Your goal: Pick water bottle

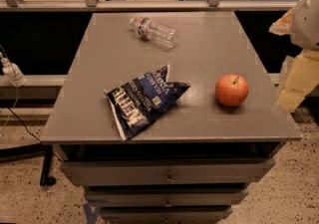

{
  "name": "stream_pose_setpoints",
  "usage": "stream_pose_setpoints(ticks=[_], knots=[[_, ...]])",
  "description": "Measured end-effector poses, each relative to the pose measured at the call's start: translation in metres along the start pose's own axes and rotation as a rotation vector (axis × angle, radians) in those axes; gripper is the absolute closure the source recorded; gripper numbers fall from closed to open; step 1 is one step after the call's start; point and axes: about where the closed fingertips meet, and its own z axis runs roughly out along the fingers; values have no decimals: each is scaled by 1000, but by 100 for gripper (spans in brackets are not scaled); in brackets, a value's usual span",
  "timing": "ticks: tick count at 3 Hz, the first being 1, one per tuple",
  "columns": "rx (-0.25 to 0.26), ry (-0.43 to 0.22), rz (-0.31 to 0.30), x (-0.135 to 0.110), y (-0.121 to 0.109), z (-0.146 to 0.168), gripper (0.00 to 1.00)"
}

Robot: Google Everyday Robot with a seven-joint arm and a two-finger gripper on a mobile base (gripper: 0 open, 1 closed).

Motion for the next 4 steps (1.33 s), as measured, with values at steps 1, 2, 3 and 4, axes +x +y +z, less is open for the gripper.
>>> stream_pose_setpoints(ticks=[1, 2, 3, 4], knots=[[0, 0, 0, 0, 0, 0, 0], [34, -38, -9, -14, -10, 6, 0], [85, -118, -11, -48, -41, 19, 0], [134, -222, -3, -92, -78, 29, 0]])
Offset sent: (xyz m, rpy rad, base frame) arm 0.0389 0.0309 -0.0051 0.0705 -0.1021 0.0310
